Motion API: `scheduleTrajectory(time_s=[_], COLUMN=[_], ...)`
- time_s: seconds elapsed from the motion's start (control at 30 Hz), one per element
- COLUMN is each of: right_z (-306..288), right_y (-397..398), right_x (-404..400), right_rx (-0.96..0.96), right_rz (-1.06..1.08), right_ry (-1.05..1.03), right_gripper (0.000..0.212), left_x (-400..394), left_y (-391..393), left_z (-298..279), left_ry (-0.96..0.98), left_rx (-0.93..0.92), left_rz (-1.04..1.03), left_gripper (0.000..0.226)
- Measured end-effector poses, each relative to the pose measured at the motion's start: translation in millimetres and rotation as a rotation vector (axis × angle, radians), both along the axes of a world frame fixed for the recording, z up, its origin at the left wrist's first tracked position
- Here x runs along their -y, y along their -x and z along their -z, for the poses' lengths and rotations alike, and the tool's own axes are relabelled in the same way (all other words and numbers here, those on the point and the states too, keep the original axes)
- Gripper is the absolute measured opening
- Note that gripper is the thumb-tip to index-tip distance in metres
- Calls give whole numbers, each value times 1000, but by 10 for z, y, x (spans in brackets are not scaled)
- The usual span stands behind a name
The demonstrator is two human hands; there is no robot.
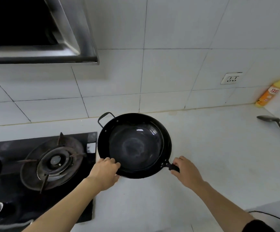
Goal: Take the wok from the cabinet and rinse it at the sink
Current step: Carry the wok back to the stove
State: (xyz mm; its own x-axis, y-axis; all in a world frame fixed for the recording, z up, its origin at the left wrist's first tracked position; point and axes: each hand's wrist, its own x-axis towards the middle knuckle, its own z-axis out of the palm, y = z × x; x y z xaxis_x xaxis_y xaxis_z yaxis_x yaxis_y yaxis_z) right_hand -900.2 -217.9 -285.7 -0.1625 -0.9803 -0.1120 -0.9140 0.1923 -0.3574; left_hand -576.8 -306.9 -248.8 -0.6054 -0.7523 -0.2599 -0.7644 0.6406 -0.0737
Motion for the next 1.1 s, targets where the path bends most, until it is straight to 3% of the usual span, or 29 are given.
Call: scheduleTrajectory(time_s=[0.37, 0.67, 0.93, 1.1], right_z=[72, 112, 190, 58], right_y=[-852, -1314, -1641, -1621], right_x=[-597, -594, -697, -655], right_rx=[260, 315, 361, 344], right_rz=[144, 237, 181, 3], right_ry=[36, 111, 90, -2], right_gripper=[32, 18, 27, 26], left_x=[87, 136, 35, -19], left_y=[-305, -189, -571, -734], left_z=[123, 90, 102, 49], left_ry=[21, 24, 36, 30], left_rx=[-100, -81, -55, -73], left_rz=[116, 112, 41, -9], left_gripper=[35, 28, 29, 32])
